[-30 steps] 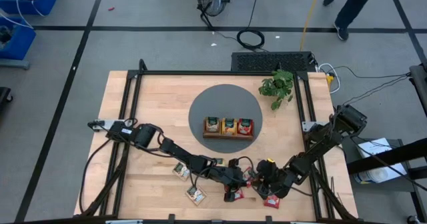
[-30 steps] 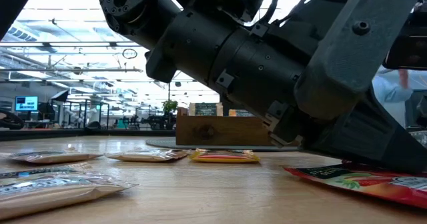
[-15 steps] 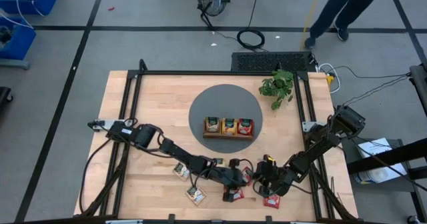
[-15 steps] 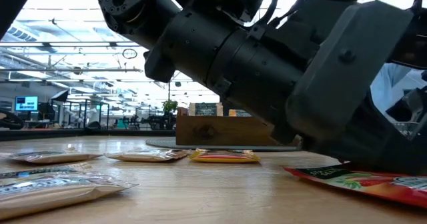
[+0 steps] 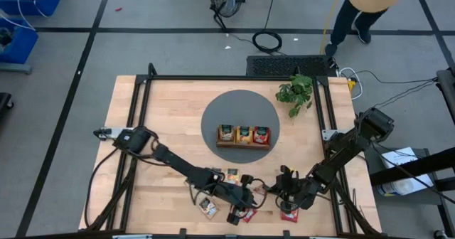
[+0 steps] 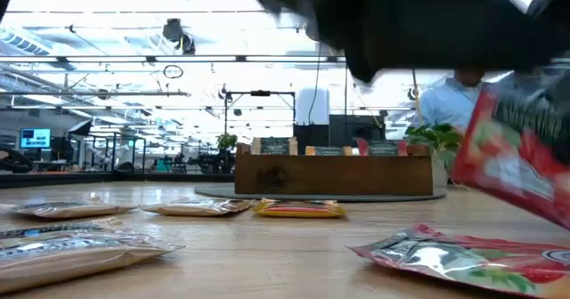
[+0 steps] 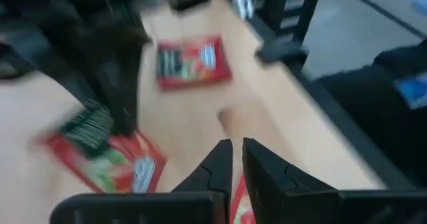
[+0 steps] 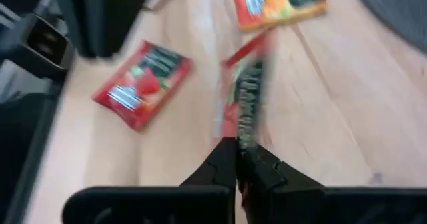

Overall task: Pick & Place Tea
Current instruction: Put the red tea bag into the right slot of the wooden organizer

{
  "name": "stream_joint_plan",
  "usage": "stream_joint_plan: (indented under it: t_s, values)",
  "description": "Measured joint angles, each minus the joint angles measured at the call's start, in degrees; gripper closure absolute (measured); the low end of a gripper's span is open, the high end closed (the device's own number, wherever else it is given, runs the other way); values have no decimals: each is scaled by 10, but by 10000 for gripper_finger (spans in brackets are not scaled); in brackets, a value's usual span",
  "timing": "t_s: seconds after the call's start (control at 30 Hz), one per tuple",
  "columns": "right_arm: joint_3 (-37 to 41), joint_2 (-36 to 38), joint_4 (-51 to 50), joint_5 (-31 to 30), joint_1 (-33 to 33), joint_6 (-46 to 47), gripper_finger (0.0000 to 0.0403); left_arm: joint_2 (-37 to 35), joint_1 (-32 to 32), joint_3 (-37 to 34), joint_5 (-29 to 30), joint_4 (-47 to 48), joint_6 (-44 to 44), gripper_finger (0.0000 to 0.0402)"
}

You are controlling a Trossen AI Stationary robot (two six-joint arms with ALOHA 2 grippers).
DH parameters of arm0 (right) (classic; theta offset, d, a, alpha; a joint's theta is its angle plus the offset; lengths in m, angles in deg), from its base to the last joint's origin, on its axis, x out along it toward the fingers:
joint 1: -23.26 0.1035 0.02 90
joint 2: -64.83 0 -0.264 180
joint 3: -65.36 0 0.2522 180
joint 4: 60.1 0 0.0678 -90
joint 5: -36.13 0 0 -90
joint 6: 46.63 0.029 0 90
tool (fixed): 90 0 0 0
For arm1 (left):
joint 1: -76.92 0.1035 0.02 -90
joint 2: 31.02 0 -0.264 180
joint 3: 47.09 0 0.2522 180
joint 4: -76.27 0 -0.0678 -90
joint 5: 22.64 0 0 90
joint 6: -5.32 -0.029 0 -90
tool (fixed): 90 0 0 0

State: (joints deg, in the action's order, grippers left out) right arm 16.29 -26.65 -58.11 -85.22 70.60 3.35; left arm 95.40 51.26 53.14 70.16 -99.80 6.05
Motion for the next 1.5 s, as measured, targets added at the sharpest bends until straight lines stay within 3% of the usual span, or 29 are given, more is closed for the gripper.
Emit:
stream_joint_plan:
  t_s: [0.2,0.3,0.47,0.87,1.03,1.13,1.3,1.5]
  values:
    - [-1,36,3,-1,4,-54,403,-84,-54,1,4,171,23,360]
    - [-1,41,2,0,4,-80,403,-88,-98,1,53,218,6,360]
    - [-1,41,2,14,-4,-111,403,-87,-149,-5,125,215,0,360]
    - [-1,41,0,13,-23,-145,403,-85,-169,-16,182,216,22,360]
    - [-12,58,-18,13,-23,-199,403,-85,-166,-16,184,218,22,360]
    - [-47,110,-70,13,-36,-235,403,-85,-163,-16,183,219,13,360]
    - [-114,200,-244,15,-92,-283,403,-85,-155,-16,184,222,21,360]
    - [-198,204,-496,87,-229,-281,403,-85,-157,-16,181,229,24,360]
